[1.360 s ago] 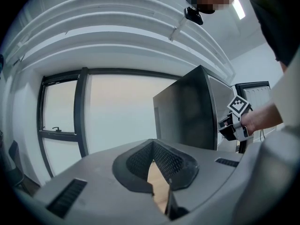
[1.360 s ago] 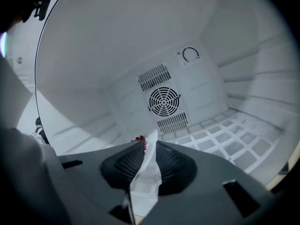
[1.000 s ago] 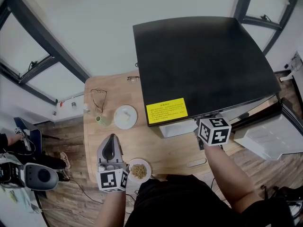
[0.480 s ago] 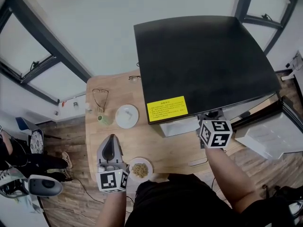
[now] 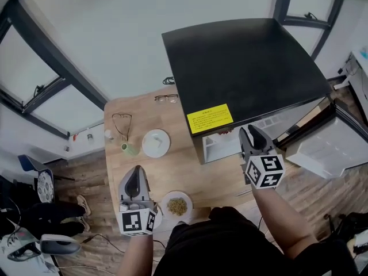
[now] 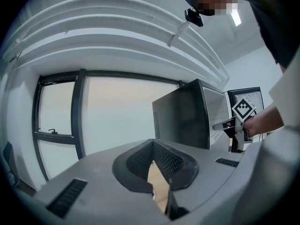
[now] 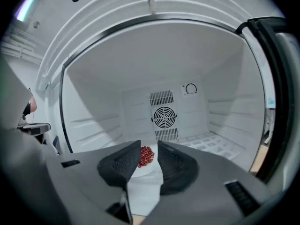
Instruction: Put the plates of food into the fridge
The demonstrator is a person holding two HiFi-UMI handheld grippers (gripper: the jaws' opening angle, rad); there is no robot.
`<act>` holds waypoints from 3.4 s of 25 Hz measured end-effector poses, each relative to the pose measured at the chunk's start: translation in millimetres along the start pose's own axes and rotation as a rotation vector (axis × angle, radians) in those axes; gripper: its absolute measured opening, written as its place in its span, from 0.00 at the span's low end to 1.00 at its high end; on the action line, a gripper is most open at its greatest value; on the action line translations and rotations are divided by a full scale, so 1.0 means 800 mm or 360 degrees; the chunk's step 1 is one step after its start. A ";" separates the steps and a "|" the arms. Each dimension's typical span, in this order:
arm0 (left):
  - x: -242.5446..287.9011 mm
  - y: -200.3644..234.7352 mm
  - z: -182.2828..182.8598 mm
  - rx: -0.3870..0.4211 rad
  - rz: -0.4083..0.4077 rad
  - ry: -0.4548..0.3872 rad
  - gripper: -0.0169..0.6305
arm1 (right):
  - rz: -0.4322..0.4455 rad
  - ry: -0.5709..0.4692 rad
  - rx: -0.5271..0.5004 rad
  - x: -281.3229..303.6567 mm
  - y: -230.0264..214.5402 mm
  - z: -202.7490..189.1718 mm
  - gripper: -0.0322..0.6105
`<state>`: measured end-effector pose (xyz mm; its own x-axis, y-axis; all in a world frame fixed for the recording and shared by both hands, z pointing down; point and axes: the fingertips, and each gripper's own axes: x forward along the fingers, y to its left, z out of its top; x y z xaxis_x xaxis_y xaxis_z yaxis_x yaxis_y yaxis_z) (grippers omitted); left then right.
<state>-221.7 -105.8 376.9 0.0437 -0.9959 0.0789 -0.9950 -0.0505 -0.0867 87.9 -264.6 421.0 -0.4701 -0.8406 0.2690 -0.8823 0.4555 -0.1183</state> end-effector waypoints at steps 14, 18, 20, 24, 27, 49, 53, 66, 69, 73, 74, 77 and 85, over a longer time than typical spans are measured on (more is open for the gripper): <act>-0.099 0.077 -0.022 -0.0003 -0.0100 -0.0024 0.03 | 0.0009 0.0036 0.0153 -0.093 0.120 -0.087 0.25; -0.130 0.094 -0.037 -0.0015 -0.0144 -0.0007 0.03 | 0.0049 0.0067 0.0205 -0.123 0.171 -0.124 0.25; -0.143 0.100 -0.044 -0.0018 -0.0160 -0.0003 0.03 | 0.0091 0.0094 0.0243 -0.135 0.198 -0.147 0.25; -0.169 0.105 -0.058 -0.0007 -0.0210 0.0021 0.03 | 0.0136 0.0173 0.0347 -0.158 0.240 -0.204 0.25; -0.185 0.106 -0.070 0.0008 -0.0239 0.0045 0.03 | 0.0141 0.0233 0.0430 -0.172 0.261 -0.243 0.25; -0.247 0.104 -0.117 0.0114 -0.0295 0.0175 0.03 | 0.0188 0.0507 0.1330 -0.166 0.313 -0.442 0.32; -0.251 0.109 -0.117 0.0127 -0.0287 0.0200 0.03 | 0.0156 0.0497 0.1432 -0.155 0.311 -0.458 0.32; -0.245 0.119 -0.110 0.0193 -0.0243 0.0212 0.03 | 0.0229 0.0499 0.1752 -0.135 0.325 -0.478 0.20; -0.240 0.115 -0.106 0.0193 -0.0255 0.0202 0.03 | 0.0278 0.0456 0.1794 -0.135 0.329 -0.462 0.12; -0.228 0.109 -0.100 0.0189 -0.0267 0.0182 0.03 | 0.0290 0.0388 0.1857 -0.138 0.323 -0.440 0.10; -0.225 0.107 -0.099 0.0189 -0.0272 0.0180 0.03 | 0.0291 0.0380 0.1868 -0.139 0.321 -0.435 0.10; -0.217 0.101 -0.098 0.0177 -0.0285 0.0170 0.03 | 0.0295 0.0326 0.1908 -0.143 0.311 -0.415 0.10; -0.187 0.080 -0.090 0.0134 -0.0320 0.0140 0.03 | 0.0258 0.0240 0.1824 -0.143 0.265 -0.368 0.10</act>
<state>-298.3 45.3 430.9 0.2287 -0.9550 0.1887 -0.9558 -0.2571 -0.1428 -38.6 14.4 646.8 -0.6396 -0.7186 0.2731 -0.3525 -0.0416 -0.9349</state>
